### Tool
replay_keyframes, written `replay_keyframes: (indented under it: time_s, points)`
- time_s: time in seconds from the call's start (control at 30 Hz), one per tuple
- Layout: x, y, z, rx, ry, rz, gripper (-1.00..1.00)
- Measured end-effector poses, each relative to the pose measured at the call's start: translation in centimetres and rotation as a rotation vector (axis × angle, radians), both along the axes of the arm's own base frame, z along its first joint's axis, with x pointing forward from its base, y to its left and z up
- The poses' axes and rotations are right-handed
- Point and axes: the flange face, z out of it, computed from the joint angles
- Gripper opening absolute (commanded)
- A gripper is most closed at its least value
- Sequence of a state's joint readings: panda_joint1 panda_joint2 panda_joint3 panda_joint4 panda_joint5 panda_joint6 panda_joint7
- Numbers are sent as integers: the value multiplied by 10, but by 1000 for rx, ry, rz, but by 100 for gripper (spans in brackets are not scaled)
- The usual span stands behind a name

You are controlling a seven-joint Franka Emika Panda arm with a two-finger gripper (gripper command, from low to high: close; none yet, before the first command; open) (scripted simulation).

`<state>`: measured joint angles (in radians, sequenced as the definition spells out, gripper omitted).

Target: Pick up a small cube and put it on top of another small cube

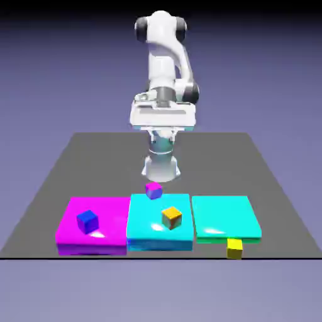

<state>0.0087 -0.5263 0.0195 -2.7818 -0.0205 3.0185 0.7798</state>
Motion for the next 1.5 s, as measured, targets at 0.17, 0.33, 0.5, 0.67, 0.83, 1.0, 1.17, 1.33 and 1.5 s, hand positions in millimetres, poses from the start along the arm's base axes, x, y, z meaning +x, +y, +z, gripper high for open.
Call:
replay_keyframes:
  time_s: [0.17,0.33,0.5,0.67,0.83,1.0,1.17,1.33,1.5]
  points:
    - [40,36,-32,3,139,-11,0]
    - [73,75,-73,8,273,-29,0]
    - [98,118,-120,14,399,-52,0]
    - [115,158,-170,25,516,-91,0]
    - [124,199,-220,42,621,-136,0]
    - [127,234,-262,63,705,-187,0]
    - [130,234,-326,64,705,-187,0]
    - [130,234,-299,67,705,-187,-100]
    - [132,198,-231,109,702,-302,-100]
